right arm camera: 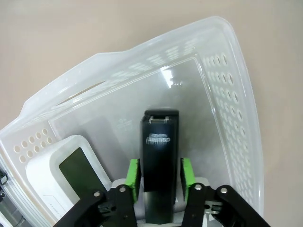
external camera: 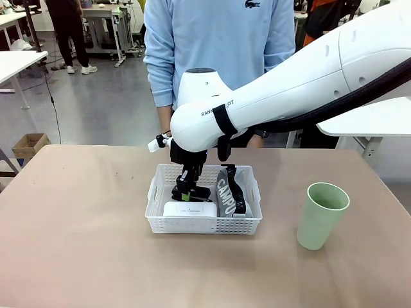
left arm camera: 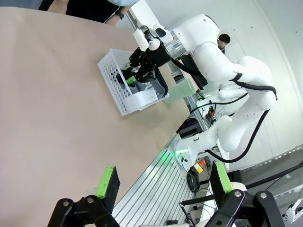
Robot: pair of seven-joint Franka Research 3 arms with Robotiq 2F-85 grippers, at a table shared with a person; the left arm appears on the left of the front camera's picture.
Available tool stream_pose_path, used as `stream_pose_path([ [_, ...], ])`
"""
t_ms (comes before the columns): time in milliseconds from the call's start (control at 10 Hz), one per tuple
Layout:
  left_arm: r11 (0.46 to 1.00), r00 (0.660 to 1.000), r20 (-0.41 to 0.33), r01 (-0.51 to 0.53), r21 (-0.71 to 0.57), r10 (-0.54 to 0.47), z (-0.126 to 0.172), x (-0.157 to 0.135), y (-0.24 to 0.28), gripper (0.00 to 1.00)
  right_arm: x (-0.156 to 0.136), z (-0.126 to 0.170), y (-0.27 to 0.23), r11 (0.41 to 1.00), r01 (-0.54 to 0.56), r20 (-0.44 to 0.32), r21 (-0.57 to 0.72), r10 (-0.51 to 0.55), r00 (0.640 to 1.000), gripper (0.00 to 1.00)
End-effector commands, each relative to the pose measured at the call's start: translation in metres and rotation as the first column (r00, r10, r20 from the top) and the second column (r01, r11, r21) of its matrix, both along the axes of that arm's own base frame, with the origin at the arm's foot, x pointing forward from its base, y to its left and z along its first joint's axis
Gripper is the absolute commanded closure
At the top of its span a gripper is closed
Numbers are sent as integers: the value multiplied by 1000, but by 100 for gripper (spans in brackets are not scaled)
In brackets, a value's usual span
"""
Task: Efficiently arrange items inside the basket to fit them all.
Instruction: Pick up the Stapler and place it inside the Organizing basket.
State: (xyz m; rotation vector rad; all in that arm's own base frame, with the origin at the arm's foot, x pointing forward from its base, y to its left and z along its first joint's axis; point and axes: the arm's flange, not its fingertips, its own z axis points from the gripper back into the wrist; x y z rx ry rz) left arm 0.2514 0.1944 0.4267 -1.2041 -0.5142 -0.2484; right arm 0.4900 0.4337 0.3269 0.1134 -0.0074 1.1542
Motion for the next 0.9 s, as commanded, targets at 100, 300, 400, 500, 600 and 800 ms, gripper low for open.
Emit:
stream_pose_path([
  [100, 1000, 1000, 6, -1, -18, 1, 3, -2, -1, 0, 0, 5, 2, 1000, 5, 12, -18, -5, 1000, 0],
  [300, 1000, 1000, 6, -1, -18, 1, 3, -2, -1, 0, -1, 6, 0, 1000, 9, 20, -10, -9, 1000, 0],
  [400, 1000, 1000, 6, -1, -18, 1, 3, -2, -1, 0, -2, 7, -2, 1000, 12, 23, -8, -12, 1000, 0],
  [500, 1000, 1000, 6, -1, -18, 1, 3, -2, -1, 0, -4, 9, -4, 1000, 16, 28, -1, -16, 999, 0],
  [600, 1000, 1000, 6, -1, -18, 1, 3, -2, -1, 0, -6, 14, -8, 1000, 25, 39, 0, -25, 999, 0],
  [800, 1000, 1000, 6, -1, -18, 1, 3, -2, -1, 0, -18, 54, -34, 996, 77, 99, 33, -80, 992, 0],
])
